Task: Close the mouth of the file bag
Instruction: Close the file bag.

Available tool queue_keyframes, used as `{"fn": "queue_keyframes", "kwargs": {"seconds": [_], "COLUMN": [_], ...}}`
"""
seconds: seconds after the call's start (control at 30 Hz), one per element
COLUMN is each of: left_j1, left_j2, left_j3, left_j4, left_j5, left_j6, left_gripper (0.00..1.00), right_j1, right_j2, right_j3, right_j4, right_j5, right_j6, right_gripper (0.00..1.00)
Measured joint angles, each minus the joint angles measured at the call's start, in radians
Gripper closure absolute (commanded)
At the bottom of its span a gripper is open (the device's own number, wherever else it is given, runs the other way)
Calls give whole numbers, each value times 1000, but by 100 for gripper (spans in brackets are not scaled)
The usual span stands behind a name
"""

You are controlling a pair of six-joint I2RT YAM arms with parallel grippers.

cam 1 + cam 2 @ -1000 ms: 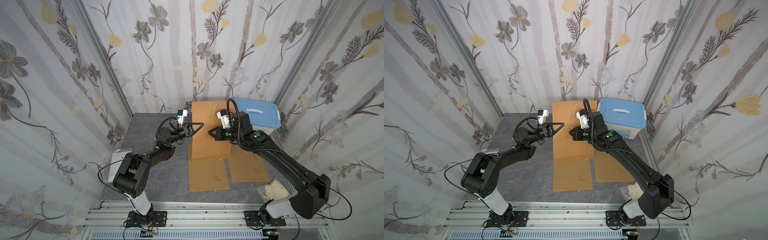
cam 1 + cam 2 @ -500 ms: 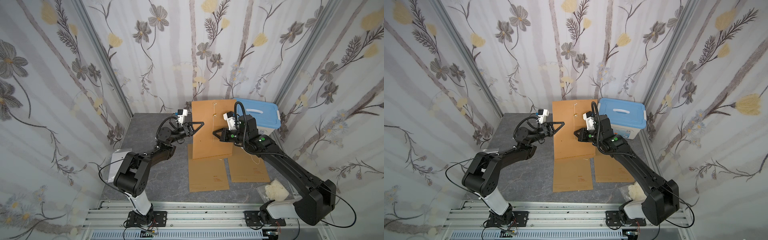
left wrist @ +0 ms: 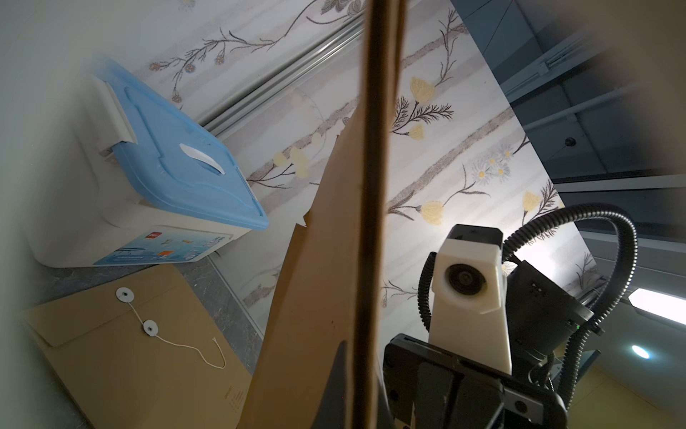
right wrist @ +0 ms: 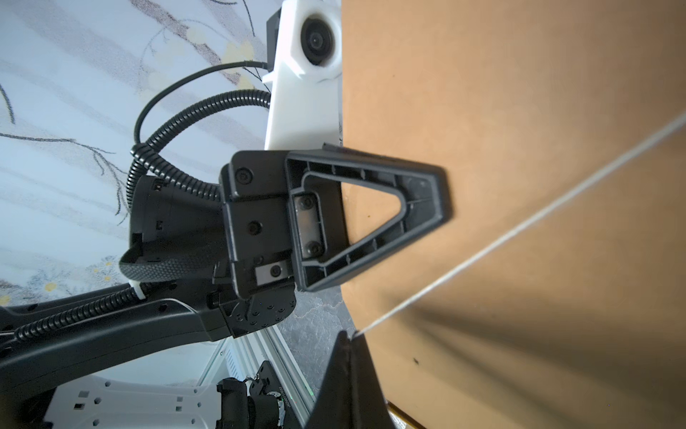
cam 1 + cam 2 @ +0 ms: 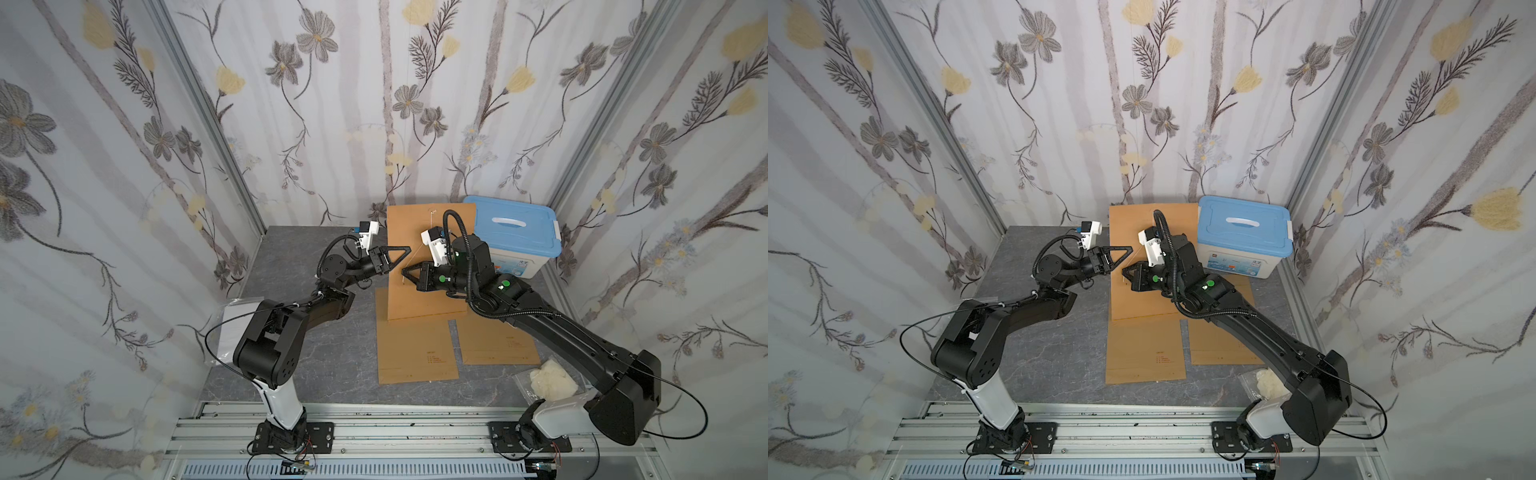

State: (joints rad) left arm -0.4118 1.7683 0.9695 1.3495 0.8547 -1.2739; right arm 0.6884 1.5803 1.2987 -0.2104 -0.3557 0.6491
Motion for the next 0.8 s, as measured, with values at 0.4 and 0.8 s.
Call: {"fn": "queue_keyframes", "kwargs": {"seconds": [0.4, 0.8], "left_j1": [-5, -27], "left_j2": [-28, -14], "left_j3": [6, 4], "left_j4": [7, -1], "left_j5": [-22, -10], "left_j6": [-18, -9], "left_gripper": [100, 100], "right_j1": [-112, -236], "right_j2": [-89, -189], "right_j3": [-136, -164], "right_j4": [45, 21], "right_j5": [22, 14], "right_j6": [10, 3], "right_gripper": [100, 100]}}
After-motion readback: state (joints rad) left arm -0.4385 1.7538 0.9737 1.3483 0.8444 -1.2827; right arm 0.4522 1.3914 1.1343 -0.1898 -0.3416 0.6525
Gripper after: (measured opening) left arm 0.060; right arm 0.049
